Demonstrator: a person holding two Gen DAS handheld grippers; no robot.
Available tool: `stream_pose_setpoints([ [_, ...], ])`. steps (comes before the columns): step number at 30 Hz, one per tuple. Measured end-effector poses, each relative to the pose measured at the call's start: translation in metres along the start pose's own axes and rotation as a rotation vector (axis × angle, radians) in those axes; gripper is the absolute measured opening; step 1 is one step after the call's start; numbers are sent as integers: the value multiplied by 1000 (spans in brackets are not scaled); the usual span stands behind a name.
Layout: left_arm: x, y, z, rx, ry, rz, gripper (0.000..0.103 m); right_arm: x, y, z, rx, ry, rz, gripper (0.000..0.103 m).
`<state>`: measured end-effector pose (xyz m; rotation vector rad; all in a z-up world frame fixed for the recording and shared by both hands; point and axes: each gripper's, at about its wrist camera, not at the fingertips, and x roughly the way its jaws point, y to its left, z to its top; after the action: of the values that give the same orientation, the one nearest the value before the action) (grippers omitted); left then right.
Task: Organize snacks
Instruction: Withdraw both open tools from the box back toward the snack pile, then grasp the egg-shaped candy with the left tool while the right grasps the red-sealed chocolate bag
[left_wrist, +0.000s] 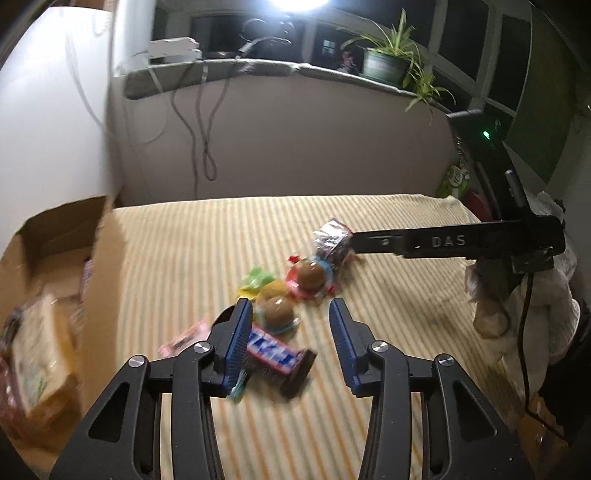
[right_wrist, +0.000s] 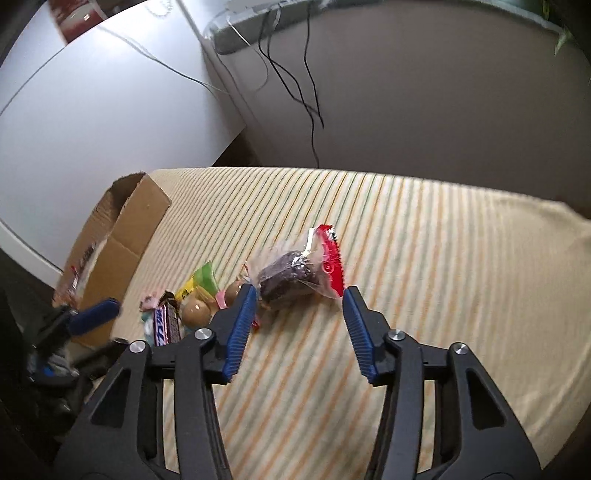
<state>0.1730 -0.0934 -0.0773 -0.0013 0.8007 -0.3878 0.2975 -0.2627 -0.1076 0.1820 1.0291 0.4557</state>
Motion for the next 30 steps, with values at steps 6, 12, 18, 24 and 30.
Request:
stream_pose_setpoints([
  [6, 33, -6, 15, 15, 42, -36, 38, 19, -12, 8, 116, 42, 73, 51],
  [12, 55, -9, 19, 36, 80, -55, 36, 28, -16, 17, 156, 54, 95, 51],
  [18, 68, -15, 19, 65, 110, -67, 36, 30, -14, 14, 166, 67, 52, 51],
  [24, 77, -17, 21, 73, 128, -66, 36, 28, -19, 13, 214, 74, 99, 51],
  [30, 82, -10, 24, 50, 137, -85, 30, 30, -14, 21, 227, 69, 110, 51],
])
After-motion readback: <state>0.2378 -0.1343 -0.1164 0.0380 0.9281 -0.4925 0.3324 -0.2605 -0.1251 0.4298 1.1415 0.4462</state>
